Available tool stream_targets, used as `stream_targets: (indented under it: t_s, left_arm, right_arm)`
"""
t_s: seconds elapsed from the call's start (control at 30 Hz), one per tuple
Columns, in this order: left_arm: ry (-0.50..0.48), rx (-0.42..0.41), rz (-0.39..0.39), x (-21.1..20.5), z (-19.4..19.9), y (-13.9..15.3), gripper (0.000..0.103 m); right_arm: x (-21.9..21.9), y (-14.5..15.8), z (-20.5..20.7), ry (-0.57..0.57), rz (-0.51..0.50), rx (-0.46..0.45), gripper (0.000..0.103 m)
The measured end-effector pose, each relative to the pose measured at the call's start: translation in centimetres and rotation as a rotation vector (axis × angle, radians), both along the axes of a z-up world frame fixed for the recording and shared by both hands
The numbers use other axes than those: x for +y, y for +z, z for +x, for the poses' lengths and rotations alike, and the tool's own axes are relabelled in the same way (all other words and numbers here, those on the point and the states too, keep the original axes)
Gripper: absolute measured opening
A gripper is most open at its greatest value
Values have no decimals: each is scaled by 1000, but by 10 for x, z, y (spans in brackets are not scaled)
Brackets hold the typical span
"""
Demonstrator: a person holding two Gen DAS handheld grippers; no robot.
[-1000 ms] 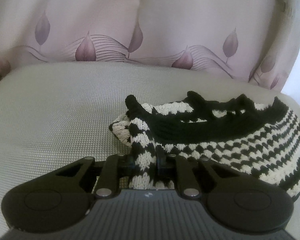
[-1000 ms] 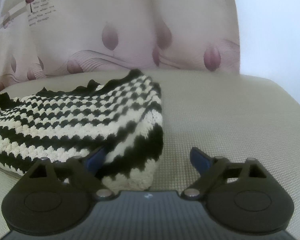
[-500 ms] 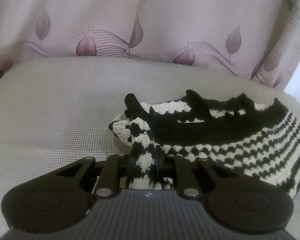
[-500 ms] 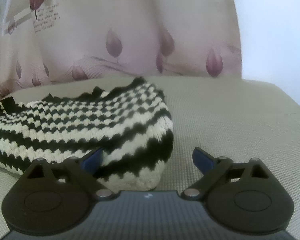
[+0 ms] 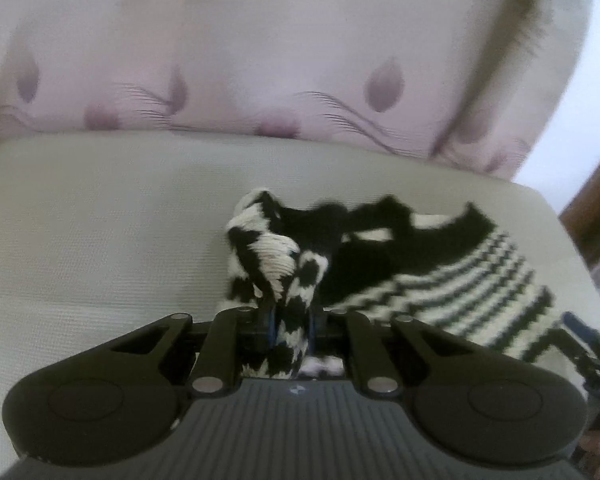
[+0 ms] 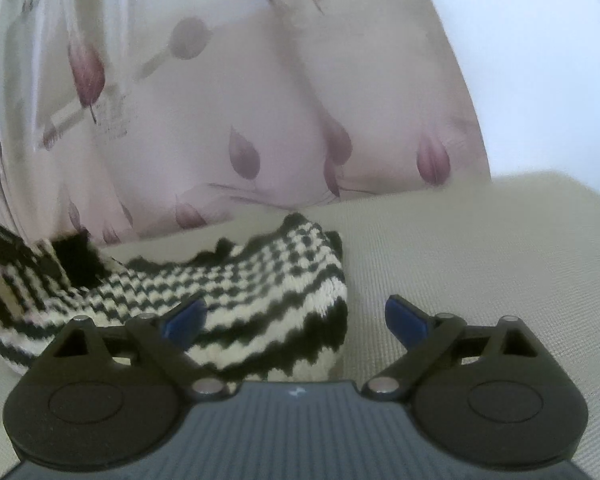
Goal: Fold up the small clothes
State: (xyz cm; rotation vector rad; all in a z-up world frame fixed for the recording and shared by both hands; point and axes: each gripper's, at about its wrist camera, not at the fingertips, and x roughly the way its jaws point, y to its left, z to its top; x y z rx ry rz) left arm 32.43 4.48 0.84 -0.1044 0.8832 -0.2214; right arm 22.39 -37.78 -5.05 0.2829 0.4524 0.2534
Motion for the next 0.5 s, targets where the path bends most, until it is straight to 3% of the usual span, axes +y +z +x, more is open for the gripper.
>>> stream_targets:
  t_s: [0.17, 0.33, 0.4, 0.43, 0.5]
  left_arm:
    - [-49, 20, -104, -26, -9, -7, 14]
    - [-80, -4, -356, -13, -20, -27, 19]
    - [-82, -5, -468, -1, -22, -37, 19]
    - [-74, 10, -566, 8, -23, -45, 19]
    - [-49, -5, -636, 16, -27, -53, 19]
  right_arm:
    - [-9, 17, -14, 87, 320, -4, 97]
    - [33, 29, -2, 361, 600, 74, 97]
    - [53, 29, 8, 426, 692, 117, 97]
    - [62, 28, 14, 447, 734, 134, 97]
    - [79, 21, 27, 472, 808, 177, 97]
